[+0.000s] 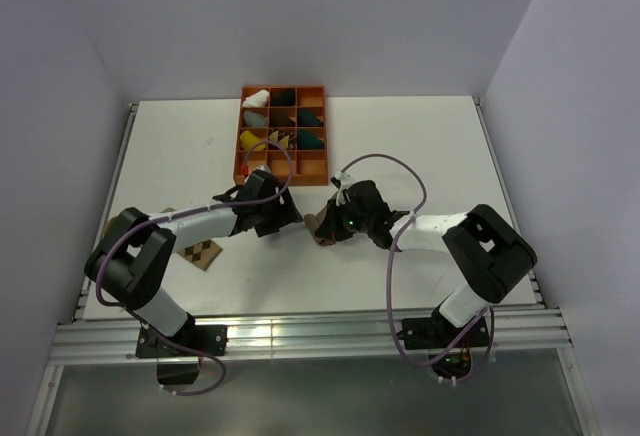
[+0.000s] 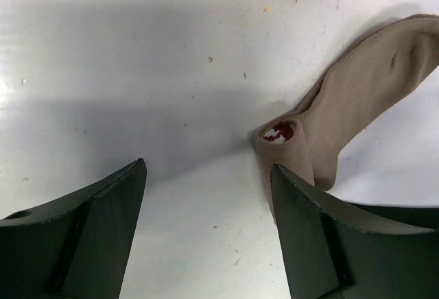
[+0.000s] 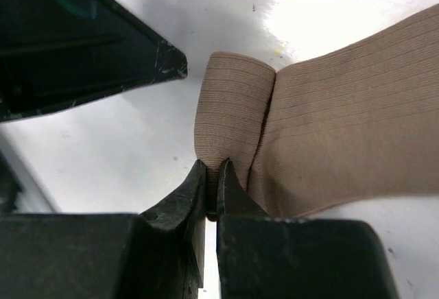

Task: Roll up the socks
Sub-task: Roll the sock at the center of the board.

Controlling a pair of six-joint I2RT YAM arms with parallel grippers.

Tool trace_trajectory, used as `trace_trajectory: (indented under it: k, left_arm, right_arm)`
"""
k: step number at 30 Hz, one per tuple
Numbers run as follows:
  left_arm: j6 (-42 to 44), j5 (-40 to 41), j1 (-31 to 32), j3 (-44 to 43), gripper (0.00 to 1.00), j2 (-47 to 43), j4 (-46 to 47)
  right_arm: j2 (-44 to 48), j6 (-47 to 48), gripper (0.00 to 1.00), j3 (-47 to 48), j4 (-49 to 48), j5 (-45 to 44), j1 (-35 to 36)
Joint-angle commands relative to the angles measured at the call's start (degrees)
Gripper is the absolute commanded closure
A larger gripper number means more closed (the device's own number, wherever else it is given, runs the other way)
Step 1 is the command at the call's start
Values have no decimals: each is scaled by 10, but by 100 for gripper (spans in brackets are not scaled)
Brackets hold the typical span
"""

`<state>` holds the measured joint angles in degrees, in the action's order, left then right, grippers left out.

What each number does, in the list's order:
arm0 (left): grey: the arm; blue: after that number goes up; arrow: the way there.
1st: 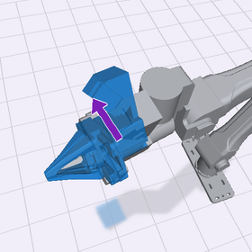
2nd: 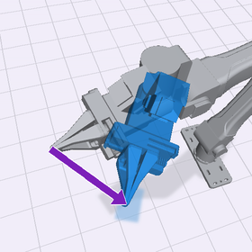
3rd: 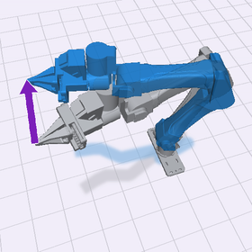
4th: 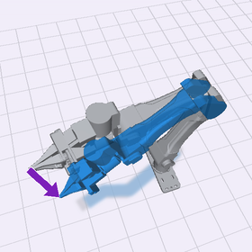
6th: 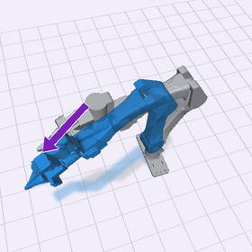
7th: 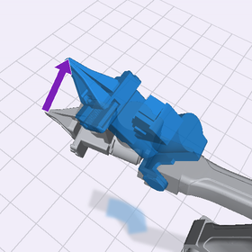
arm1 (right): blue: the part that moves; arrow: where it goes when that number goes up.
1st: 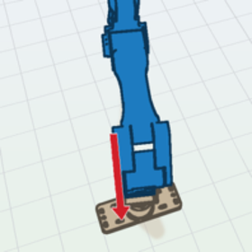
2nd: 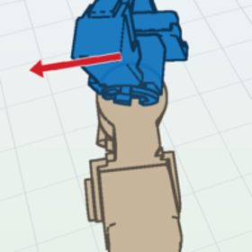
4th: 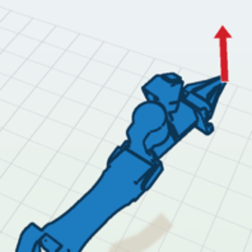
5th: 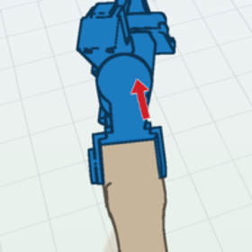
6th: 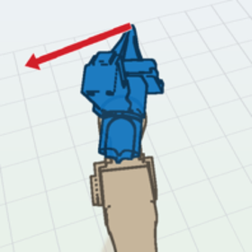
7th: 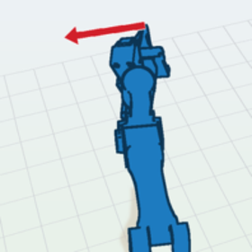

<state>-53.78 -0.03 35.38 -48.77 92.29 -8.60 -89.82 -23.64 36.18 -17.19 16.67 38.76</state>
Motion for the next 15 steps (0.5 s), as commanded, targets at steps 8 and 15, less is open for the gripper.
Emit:
trace_trajectory:
  k: [8, 15]
  left_arm:
    - [-41, -6, 23, 39, 24, -16, 111]
    - [-60, -13, 35, 33, 26, 12, 138]
  right_arm:
    - [-82, -105, 100, -21, -138, 221, -83]
    - [-132, -152, 100, -37, -208, 282, -115]
